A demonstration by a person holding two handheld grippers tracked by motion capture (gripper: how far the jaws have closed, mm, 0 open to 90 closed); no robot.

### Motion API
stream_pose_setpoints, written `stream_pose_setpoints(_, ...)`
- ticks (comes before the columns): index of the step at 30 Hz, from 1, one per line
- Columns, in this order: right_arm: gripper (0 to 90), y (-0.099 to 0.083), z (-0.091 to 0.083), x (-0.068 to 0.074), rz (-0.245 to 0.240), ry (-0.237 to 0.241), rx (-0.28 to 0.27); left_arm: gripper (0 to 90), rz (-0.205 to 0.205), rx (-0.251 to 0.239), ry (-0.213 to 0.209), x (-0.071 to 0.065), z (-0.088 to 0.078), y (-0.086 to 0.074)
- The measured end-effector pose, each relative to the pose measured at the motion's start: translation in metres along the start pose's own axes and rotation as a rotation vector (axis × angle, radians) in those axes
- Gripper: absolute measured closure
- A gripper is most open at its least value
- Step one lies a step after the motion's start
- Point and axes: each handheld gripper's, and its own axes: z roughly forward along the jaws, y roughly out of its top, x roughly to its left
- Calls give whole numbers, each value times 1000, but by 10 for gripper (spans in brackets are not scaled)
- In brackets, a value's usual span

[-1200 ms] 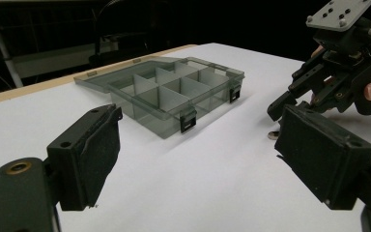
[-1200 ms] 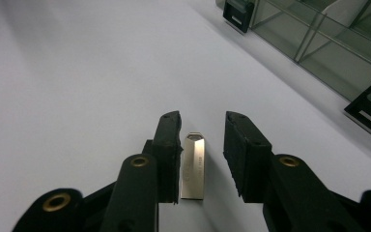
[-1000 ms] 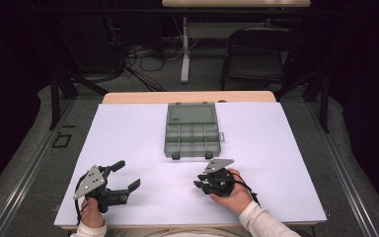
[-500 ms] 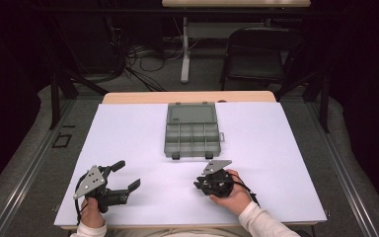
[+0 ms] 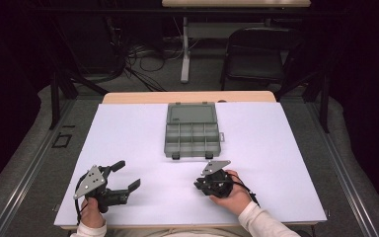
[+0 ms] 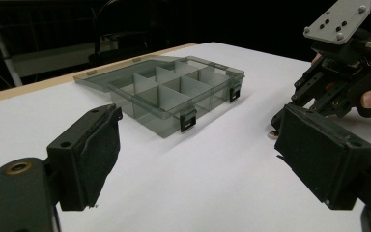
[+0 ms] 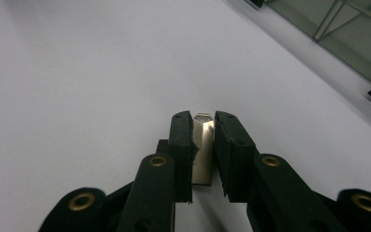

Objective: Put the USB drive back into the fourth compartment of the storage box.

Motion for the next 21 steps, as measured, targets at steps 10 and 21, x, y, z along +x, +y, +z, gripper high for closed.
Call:
stream_pose_setpoints(10, 791, 0, 0, 0, -9, -1, 1, 155, 0, -4, -3, 0, 0, 0)
stream_pose_setpoints(21, 792, 0, 0, 0, -6, -3, 3, 155, -2, -1, 1, 0, 0, 0)
